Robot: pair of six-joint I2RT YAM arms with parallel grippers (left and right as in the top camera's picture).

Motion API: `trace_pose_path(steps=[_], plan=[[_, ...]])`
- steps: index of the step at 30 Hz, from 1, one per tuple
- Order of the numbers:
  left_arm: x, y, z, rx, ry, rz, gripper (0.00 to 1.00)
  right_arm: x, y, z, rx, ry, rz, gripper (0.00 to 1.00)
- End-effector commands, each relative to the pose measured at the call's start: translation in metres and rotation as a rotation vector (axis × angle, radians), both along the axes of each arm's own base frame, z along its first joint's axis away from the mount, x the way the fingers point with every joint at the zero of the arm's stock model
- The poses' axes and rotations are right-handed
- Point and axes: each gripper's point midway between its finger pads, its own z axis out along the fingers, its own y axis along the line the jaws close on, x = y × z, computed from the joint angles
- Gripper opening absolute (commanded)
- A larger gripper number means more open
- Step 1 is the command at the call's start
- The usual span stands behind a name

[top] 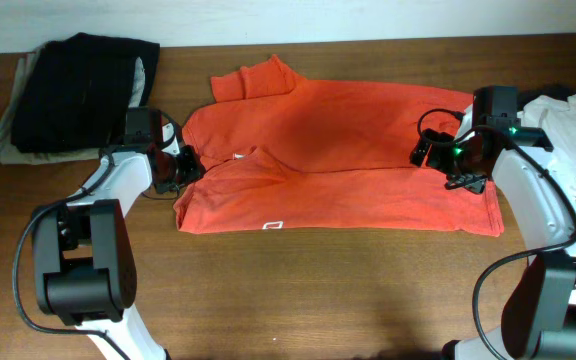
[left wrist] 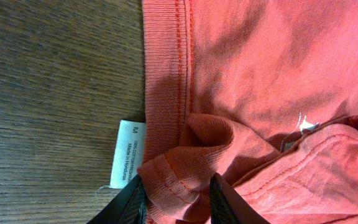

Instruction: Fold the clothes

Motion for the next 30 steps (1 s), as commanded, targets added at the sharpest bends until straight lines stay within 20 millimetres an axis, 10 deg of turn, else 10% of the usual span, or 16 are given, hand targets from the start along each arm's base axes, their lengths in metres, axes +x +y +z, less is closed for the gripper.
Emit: trace_pose_path(steps=[1,30], plan=[[0.005,0.001,0.001,0.015,-0.009,-0.013,0.30,0.003,0.000,0.000,-0.018,-0.001,0.008,0.99],[0.019,-0.001,0.017,-0.016,-0.027,0.035,0.01,0.003,-0.002,-0.001,-0.028,0.000,0.004,0.99]])
